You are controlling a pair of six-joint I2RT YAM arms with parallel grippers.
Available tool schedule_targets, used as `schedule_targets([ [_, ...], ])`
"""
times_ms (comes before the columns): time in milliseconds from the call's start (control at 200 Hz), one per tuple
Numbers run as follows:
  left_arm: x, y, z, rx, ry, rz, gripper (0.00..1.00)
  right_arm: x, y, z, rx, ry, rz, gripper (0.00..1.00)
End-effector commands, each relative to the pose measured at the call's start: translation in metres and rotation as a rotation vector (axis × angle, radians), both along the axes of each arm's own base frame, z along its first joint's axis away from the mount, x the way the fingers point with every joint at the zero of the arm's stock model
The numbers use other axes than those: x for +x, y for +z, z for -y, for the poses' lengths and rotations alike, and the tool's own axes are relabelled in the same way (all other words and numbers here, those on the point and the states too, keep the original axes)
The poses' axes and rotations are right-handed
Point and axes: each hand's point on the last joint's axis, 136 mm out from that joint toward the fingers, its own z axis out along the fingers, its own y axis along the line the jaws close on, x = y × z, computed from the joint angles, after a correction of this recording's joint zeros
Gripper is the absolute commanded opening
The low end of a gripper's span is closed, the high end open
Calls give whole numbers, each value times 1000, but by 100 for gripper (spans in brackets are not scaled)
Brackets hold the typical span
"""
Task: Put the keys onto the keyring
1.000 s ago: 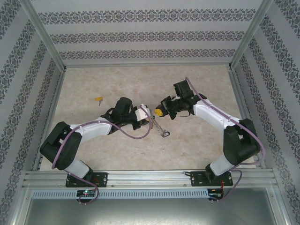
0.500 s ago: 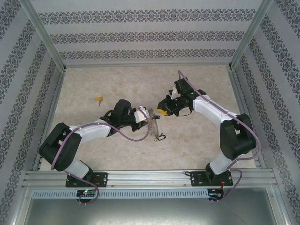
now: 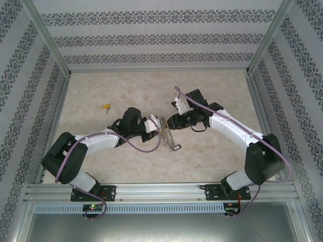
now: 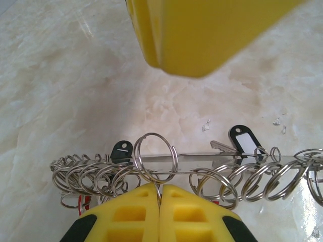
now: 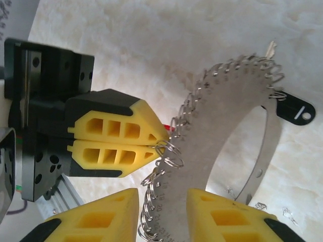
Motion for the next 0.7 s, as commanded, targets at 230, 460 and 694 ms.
schedule_targets([
  [230,-3,6,8,-34,-29,5,5,3,-27,-3,-86,100,56,34],
  [460,-2,4,11,-43,-38,-4,5,6,-36,-4,-91,121,97,38],
  [694,-1,4,14,-47,-44,-7,5,-2,-36,-12,-14,316,342,38],
])
